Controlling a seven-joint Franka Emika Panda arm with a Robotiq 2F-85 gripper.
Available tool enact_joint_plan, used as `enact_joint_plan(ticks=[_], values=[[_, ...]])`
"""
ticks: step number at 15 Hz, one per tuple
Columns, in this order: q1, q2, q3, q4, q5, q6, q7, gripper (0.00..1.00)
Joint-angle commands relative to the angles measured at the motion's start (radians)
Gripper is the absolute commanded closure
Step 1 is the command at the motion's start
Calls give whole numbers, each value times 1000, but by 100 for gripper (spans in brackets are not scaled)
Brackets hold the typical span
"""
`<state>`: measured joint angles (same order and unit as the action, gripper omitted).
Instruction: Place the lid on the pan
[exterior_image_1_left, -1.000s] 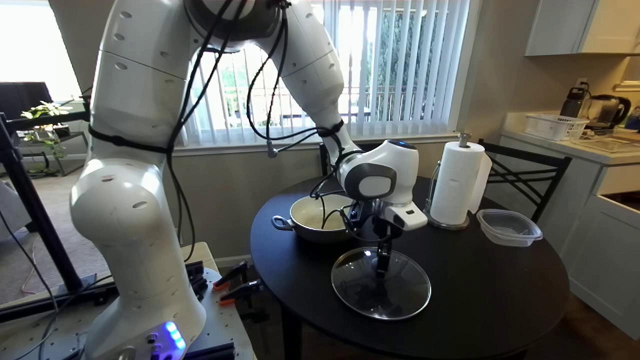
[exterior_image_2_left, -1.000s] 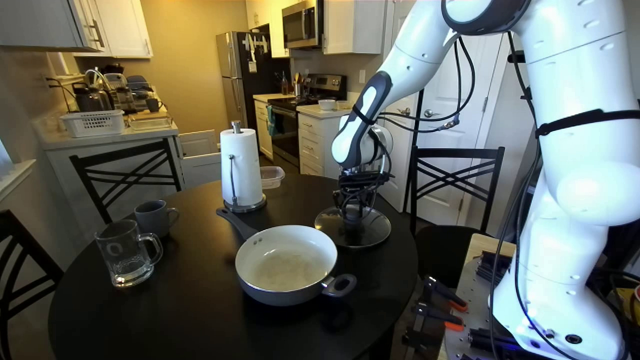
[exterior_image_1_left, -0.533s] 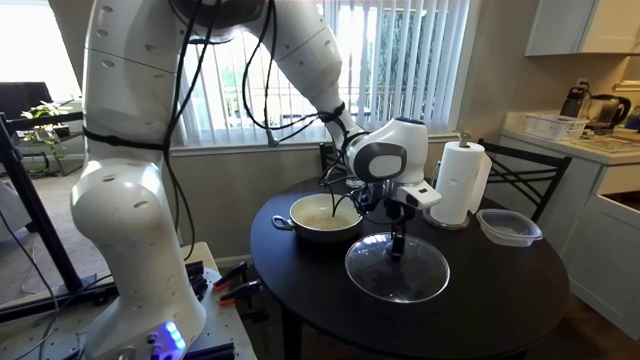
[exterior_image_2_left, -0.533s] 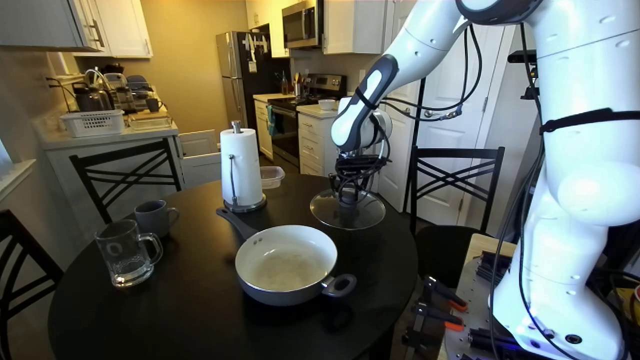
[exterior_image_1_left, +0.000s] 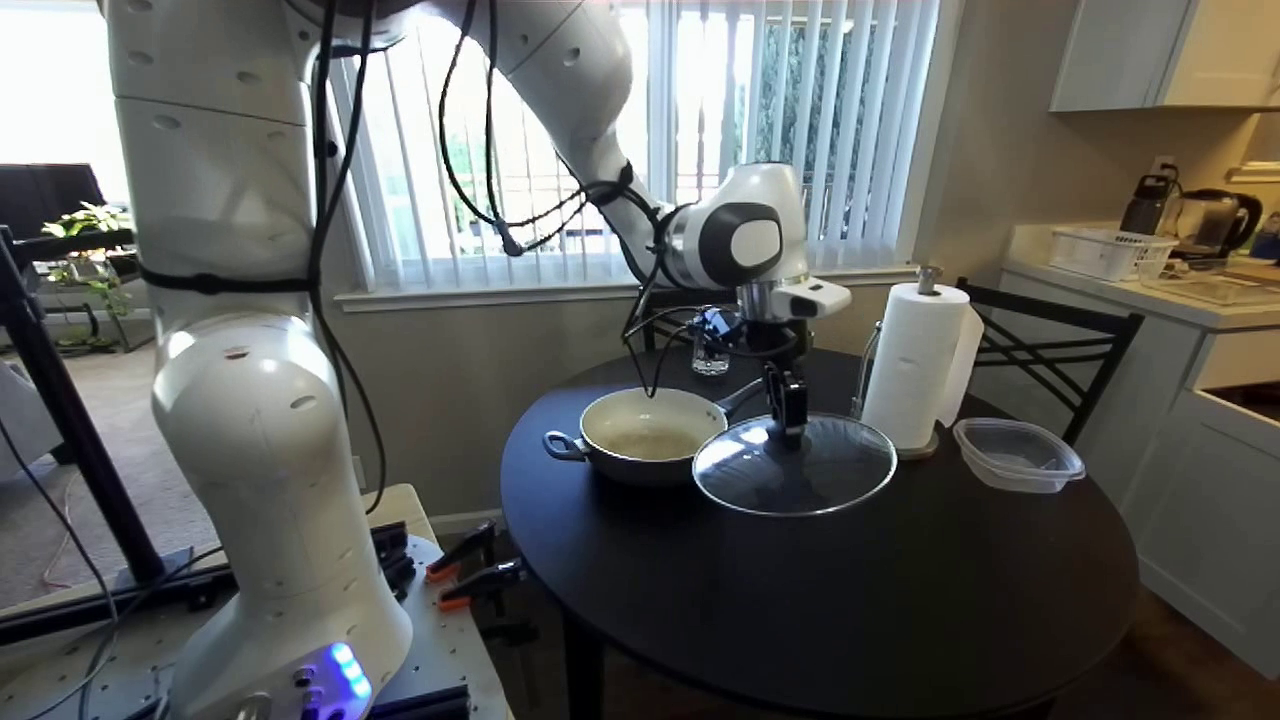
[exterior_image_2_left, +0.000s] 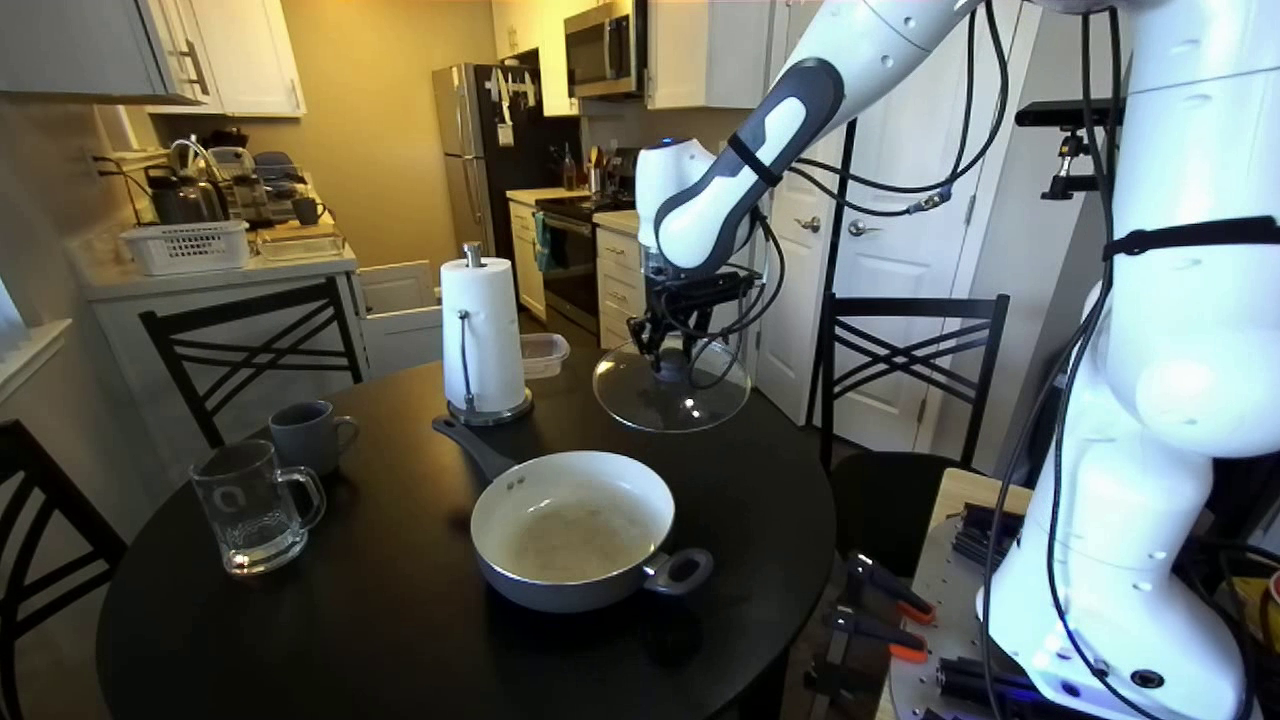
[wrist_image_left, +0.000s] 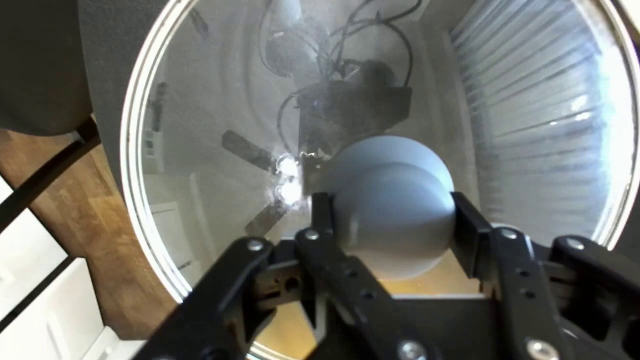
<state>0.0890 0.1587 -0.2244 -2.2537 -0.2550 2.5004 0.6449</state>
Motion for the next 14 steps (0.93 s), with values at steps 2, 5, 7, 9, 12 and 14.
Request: enact_joint_plan(ticks=[2, 5, 7, 9, 12, 14], values=[[14, -85, 105, -3, -51, -121, 2, 67], [22, -94, 169, 0, -36, -178, -12, 67], [27, -98, 204, -1, -30, -196, -14, 67], [34, -96, 233, -4, -20, -198, -14, 67], [46, -88, 269, -4, 0, -199, -22, 67], [53, -73, 286, 0, 15, -194, -24, 67]])
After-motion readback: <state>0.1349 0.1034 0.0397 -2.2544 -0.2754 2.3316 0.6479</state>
